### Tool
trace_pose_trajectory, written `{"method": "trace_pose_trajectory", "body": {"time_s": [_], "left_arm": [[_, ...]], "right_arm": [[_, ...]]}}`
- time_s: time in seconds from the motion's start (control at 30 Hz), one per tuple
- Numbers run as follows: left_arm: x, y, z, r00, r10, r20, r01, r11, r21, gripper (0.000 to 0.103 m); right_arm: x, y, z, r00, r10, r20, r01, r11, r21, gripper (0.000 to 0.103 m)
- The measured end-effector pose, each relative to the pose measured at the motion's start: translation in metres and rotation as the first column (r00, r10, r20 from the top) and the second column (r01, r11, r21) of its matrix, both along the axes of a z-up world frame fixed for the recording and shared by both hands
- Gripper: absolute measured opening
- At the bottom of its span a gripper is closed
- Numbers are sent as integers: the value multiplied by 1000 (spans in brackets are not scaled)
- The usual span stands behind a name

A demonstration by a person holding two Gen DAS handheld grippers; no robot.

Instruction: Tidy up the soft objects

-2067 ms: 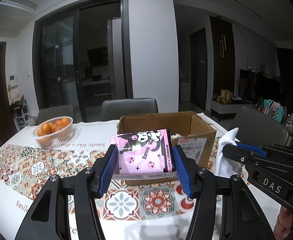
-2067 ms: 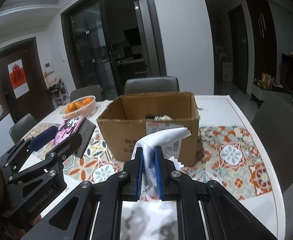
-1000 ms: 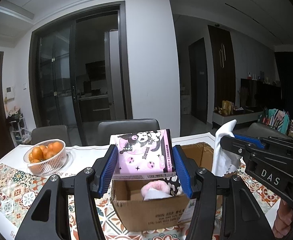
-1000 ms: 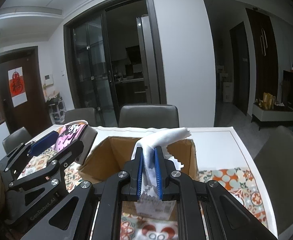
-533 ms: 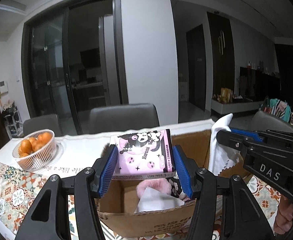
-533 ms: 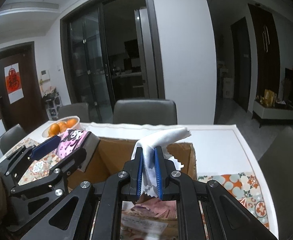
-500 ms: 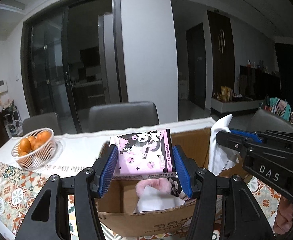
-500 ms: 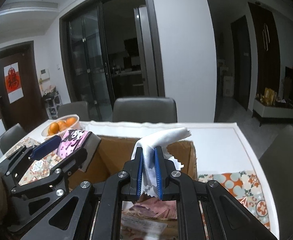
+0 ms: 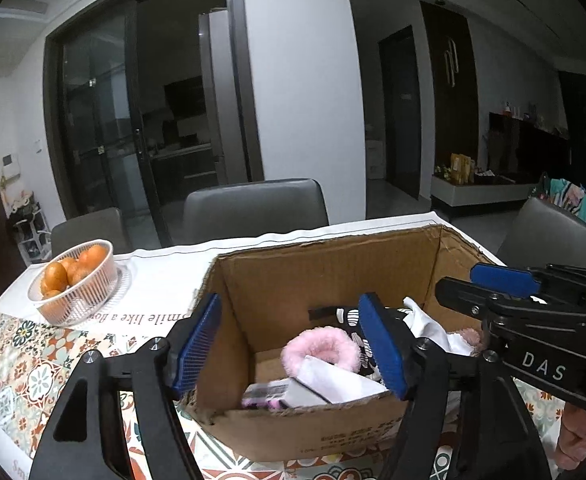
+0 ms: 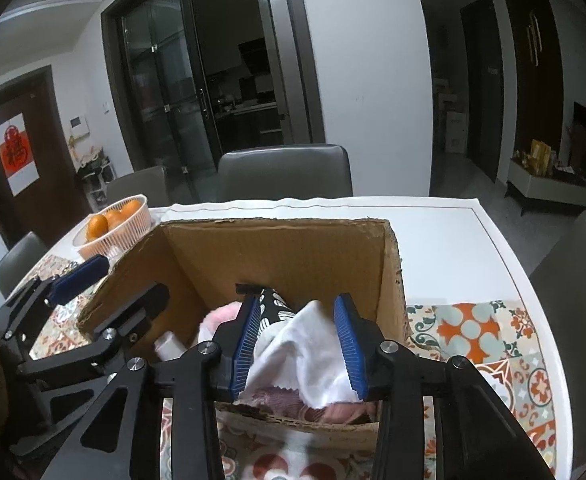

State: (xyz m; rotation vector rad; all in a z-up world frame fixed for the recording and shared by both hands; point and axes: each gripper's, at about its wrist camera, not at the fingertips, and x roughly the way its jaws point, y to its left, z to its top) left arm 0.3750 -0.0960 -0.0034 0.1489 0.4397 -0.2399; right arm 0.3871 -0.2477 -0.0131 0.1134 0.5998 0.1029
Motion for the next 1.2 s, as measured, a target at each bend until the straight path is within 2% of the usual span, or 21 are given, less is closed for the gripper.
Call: {"method": "trace_pose_trajectory", "body": {"time_s": [0.33, 0.67, 0.7, 0.8, 1.2], "left_arm": [[-28, 13, 13, 999, 34, 16, -33, 999, -19, 73], [-78, 24, 35, 997, 57, 47, -56, 998, -19, 77], [-84, 25, 38, 997, 59, 51, -58, 998, -19, 78], [-102, 28, 44, 996, 66, 58, -65, 998, -26, 79], [-173, 38, 58, 986, 122, 111, -122, 992, -4, 92]], "right_arm": [[-31, 5, 8, 999, -37, 27, 38, 999, -18, 40], [-87, 8, 29, 994, -79, 70, 81, 996, -23, 41], [-93, 9, 32, 994, -83, 76, 85, 996, -26, 41], [-113, 11, 40, 990, -96, 101, 100, 994, -34, 51], [-183, 22, 57, 983, -109, 146, 123, 988, -89, 54]]}}
